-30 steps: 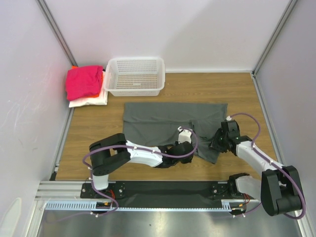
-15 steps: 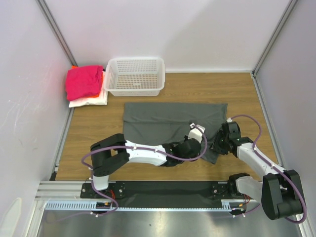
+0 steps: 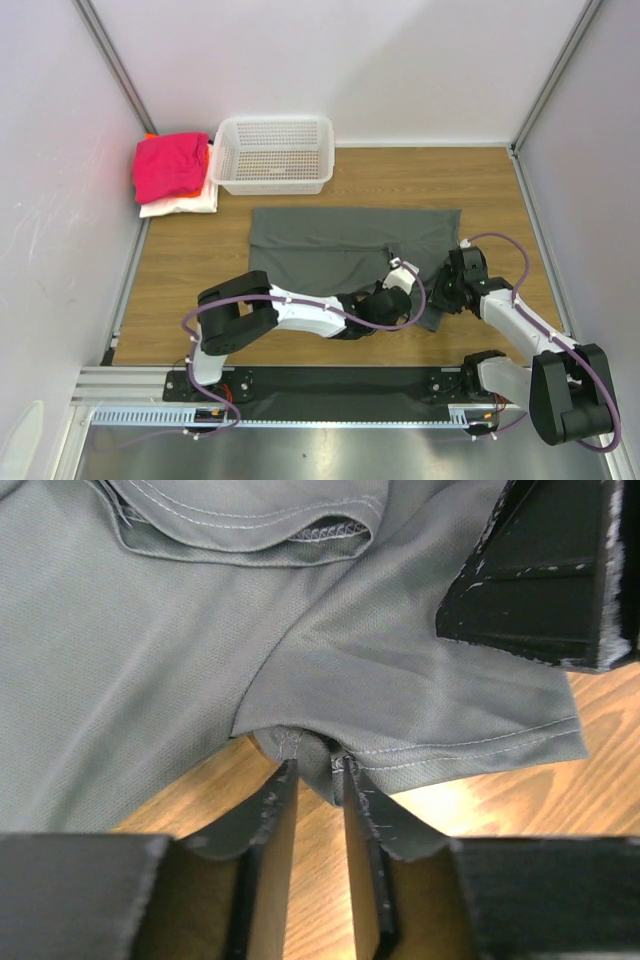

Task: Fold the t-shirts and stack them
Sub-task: Fold the tshirt

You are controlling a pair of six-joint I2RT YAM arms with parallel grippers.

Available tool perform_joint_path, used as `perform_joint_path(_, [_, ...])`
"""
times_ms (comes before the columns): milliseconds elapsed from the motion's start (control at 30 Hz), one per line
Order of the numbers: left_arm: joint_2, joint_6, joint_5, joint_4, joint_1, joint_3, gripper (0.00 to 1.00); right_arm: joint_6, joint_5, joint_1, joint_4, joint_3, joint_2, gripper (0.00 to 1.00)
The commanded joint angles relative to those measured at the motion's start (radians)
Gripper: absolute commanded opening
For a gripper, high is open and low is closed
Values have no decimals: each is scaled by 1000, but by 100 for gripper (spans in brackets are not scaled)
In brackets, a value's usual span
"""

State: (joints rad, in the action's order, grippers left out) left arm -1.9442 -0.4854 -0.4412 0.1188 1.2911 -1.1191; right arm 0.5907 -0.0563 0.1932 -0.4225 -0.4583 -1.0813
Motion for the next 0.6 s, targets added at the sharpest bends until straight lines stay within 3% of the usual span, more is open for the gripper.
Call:
perform_joint_path(0, [-28,25,-1,7,8,-47,32,-15,19,-5,-2,-14,1,32])
perform_joint_path(100, [-41,30,-10,5,10,-57,39,-17,18,-3,-2,-13,0,32])
perform_joint_path(300, [-71,24,-76,-80,10,-111,36,-19,18,-5,-5,-16,1,32])
perform_joint_path(567, [-62,-31,-96,-113,11,-101,12,-19,19,-6,-5,-16,-2,32])
